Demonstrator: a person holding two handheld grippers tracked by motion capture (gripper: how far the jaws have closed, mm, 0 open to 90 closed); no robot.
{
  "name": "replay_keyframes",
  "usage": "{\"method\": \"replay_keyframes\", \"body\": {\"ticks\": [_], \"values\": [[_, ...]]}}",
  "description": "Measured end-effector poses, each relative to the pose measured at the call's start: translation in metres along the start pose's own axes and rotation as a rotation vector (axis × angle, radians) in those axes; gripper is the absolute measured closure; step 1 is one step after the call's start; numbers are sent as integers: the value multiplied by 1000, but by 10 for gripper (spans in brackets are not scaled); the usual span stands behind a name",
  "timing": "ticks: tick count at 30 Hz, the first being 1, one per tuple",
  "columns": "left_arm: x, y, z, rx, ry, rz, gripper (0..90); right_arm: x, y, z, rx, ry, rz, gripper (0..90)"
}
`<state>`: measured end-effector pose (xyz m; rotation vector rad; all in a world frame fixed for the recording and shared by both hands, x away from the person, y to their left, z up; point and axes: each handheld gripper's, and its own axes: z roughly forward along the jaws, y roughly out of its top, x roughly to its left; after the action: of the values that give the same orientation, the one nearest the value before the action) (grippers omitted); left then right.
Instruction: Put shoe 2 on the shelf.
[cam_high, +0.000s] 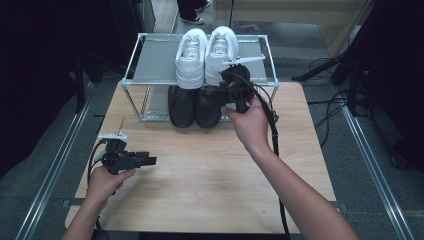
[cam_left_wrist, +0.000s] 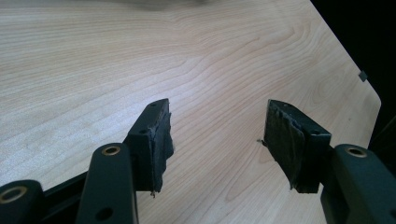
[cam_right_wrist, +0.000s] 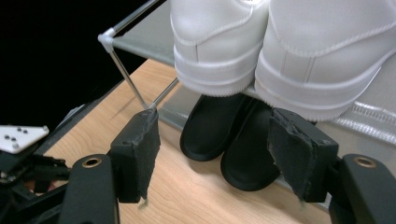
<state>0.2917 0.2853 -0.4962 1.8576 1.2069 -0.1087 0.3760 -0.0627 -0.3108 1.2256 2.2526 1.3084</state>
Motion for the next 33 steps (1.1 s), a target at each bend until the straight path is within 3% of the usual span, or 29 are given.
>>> {"method": "replay_keyframes", "body": {"ticks": [8, 12, 16, 22, 28, 33], "values": [[-1, 0, 0, -5, 6, 9, 404, -7, -35, 4, -5, 19, -9, 339], [-2, 0, 1, -2, 6, 14, 402, -14, -55, 5, 0, 60, 14, 337], [-3, 0, 1, -6, 9, 14, 402, -19, -74, 8, 9, 64, -8, 333], [-3, 0, 2, 0, 10, 22, 400, -28, -99, 7, 1, 70, 3, 330], [-4, 0, 1, -11, 21, 24, 400, -32, -121, 9, 7, 61, -46, 324], [-5, 0, 0, -17, 22, 31, 399, -40, -135, 6, 0, 68, -28, 321]]}}
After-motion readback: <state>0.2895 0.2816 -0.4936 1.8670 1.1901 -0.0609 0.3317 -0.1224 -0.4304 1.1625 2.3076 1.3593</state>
